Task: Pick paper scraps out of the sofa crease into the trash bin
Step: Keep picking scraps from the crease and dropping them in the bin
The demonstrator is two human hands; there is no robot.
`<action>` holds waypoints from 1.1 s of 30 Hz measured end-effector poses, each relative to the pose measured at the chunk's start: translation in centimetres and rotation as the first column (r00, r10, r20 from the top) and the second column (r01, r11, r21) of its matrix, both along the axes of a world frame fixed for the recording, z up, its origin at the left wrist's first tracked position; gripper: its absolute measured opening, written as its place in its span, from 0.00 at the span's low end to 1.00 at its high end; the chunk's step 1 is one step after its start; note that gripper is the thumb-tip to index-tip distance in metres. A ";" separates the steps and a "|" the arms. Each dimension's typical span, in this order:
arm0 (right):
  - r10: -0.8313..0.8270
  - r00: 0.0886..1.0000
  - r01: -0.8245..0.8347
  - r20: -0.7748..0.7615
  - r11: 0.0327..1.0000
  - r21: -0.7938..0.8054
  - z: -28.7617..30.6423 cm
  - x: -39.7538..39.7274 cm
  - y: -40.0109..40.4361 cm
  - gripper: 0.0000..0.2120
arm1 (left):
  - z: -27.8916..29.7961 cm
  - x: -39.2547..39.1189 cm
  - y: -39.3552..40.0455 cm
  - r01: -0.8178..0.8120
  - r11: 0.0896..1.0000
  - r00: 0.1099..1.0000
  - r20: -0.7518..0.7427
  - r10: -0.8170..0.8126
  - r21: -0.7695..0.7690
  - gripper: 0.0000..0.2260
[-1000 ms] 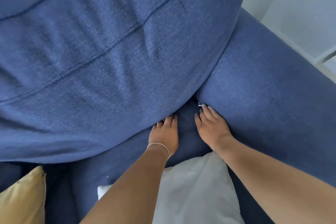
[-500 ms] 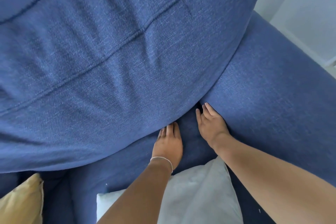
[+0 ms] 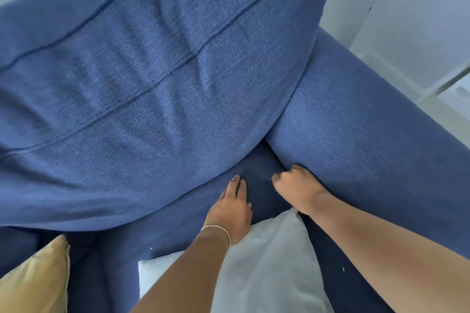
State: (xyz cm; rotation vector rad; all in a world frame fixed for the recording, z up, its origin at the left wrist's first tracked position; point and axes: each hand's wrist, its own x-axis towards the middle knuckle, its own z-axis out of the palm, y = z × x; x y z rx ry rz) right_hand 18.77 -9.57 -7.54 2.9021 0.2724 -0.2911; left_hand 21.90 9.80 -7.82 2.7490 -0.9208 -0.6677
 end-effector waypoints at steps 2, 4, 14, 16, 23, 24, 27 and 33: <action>0.007 0.999 -0.008 0.044 1.000 0.024 2.0 -1.0 0.1 0.14 | 1.3 -0.9 -0.1 0.025 1.000 1.000 -0.005 -0.025 -0.006 0.28; 0.016 0.999 -0.018 0.043 0.999 0.047 4.1 -1.9 -0.1 0.15 | 3.0 -1.7 -0.6 0.046 0.998 0.999 -0.012 -0.046 -0.031 0.28; -0.432 0.833 0.223 0.345 0.834 0.505 17.1 -10.9 -9.4 0.09 | 14.9 -6.6 -11.8 0.218 0.928 0.976 0.056 -0.211 -0.301 0.27; -0.557 0.773 0.329 0.303 0.761 0.560 19.1 -15.4 -12.4 0.07 | 16.4 -9.0 -14.9 0.294 0.899 0.955 0.061 -0.290 -0.324 0.27; -0.920 0.306 0.708 0.245 0.392 0.587 18.6 -34.4 -22.4 0.06 | 19.2 -23.2 -26.2 0.494 0.756 0.842 0.020 -0.539 -0.430 0.26; -0.943 0.250 0.730 0.221 0.334 0.597 17.9 -37.0 -23.3 0.06 | 19.3 -25.4 -27.7 0.548 0.724 0.806 0.035 -0.590 -0.419 0.25; -0.980 0.165 0.771 0.113 0.199 0.605 15.0 -43.4 -25.0 0.07 | 18.5 -31.4 -32.1 0.712 0.617 0.678 0.099 -0.729 -0.335 0.24; -0.990 0.141 0.782 -0.025 0.097 0.615 10.1 -49.8 -26.3 0.12 | 14.9 -38.5 -37.0 0.800 0.575 0.591 0.068 -0.804 -0.171 0.22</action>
